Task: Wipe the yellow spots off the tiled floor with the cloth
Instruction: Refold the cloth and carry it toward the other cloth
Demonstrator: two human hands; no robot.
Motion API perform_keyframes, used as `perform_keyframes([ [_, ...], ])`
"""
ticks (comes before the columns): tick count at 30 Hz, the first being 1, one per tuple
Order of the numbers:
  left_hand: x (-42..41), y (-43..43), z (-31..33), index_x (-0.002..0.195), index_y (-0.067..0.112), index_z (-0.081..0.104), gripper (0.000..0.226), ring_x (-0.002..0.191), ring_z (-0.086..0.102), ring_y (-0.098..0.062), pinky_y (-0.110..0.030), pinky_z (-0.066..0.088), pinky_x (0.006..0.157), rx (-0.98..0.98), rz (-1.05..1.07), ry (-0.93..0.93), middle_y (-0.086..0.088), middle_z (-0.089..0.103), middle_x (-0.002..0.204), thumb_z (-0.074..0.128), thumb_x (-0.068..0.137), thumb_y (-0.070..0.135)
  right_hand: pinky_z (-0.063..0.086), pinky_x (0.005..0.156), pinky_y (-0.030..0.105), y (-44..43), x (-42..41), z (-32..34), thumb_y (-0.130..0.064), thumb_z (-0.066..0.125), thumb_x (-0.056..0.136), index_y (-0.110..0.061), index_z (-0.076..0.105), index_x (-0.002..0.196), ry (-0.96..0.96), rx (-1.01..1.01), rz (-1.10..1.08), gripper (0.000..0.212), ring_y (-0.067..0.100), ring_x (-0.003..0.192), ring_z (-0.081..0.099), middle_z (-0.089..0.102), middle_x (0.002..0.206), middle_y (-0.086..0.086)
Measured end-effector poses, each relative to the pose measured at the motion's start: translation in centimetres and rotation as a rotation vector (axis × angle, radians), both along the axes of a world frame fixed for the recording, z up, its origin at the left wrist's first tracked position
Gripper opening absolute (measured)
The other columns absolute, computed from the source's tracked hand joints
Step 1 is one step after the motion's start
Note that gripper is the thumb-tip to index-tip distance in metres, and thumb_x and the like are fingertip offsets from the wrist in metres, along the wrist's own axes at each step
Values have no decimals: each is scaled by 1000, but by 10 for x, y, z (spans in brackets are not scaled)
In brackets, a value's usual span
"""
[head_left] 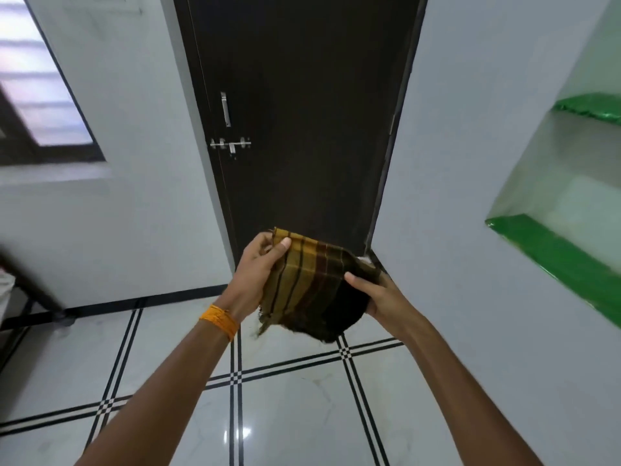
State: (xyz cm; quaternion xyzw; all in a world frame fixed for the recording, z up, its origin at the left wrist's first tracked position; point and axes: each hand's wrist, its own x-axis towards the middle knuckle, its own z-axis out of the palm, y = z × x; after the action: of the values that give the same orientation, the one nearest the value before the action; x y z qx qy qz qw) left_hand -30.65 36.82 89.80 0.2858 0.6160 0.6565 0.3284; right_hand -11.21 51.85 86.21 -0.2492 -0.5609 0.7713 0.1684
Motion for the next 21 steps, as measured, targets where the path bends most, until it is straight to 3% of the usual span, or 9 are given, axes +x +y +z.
perform_keyframes([
  [3, 2, -13, -5, 109, 8, 69, 40, 110, 62, -32, -48, 46, 101, -122, -160, -173, -13, 70, 102, 63, 94, 44, 57, 96, 37, -5, 8, 24, -22, 71, 94, -9, 66, 128, -24, -23, -107, 37, 26, 117, 69, 75, 121, 9],
  [5, 11, -22, -23, 113, 1, 70, 57, 119, 59, -36, -53, 40, 108, -174, -294, -218, -20, 69, 114, 75, 83, 49, 59, 91, 36, -13, 15, 33, -20, 70, 94, -6, 67, 125, -45, -72, -142, 35, 29, 115, 70, 75, 118, 13],
  [7, 21, -27, -39, 124, -5, 64, 67, 124, 57, -39, -54, 39, 112, -190, -397, -313, -22, 67, 125, 85, 74, 34, 61, 86, 37, -24, 26, 44, -16, 69, 93, -2, 67, 124, -58, -119, -125, 35, 29, 108, 73, 75, 116, 17],
  [10, 30, -25, -41, 127, 4, 63, 40, 122, 62, -36, -50, 51, 101, -113, -403, -476, -20, 69, 126, 72, 88, 8, 61, 75, 33, -40, 45, 49, -5, 68, 87, 3, 66, 125, -56, -128, -135, 39, 29, 104, 72, 73, 117, 21],
  [13, 34, -18, -24, 121, 7, 66, 25, 112, 66, -35, -50, 58, 88, -37, -455, -373, -19, 70, 119, 59, 97, 6, 62, 81, 37, -60, 64, 45, 1, 65, 86, 6, 63, 130, 2, -185, -256, 44, 36, 114, 68, 68, 128, 25],
  [15, 39, -18, -16, 127, 6, 59, 28, 116, 63, -40, -54, 55, 92, 0, -522, -295, -21, 67, 125, 59, 98, 9, 58, 96, 42, -80, 79, 46, 2, 63, 89, 6, 60, 134, 45, -213, -329, 45, 39, 124, 63, 64, 134, 26],
  [17, 54, -23, -2, 132, 6, 53, 35, 118, 61, -42, -62, 48, 100, 26, -654, -265, -25, 62, 132, 61, 97, 9, 58, 97, 42, -106, 107, 50, -1, 65, 89, 1, 65, 130, 125, -228, -426, 41, 39, 124, 63, 66, 132, 24],
  [19, 86, -27, 13, 137, 5, 51, 46, 120, 62, -38, -52, 51, 102, 83, -782, -294, -26, 60, 135, 65, 93, 6, 60, 90, 40, -138, 151, 64, -10, 80, 82, -5, 72, 121, 225, -204, -574, 40, 34, 116, 68, 70, 127, 20],
  [21, 118, -39, 25, 140, 5, 52, 59, 116, 66, -31, -40, 58, 92, 142, -834, -359, -22, 63, 132, 73, 85, 11, 63, 83, 41, -170, 175, 61, -22, 98, 60, -7, 78, 113, 331, -272, -692, 59, 31, 105, 74, 74, 120, 18],
])
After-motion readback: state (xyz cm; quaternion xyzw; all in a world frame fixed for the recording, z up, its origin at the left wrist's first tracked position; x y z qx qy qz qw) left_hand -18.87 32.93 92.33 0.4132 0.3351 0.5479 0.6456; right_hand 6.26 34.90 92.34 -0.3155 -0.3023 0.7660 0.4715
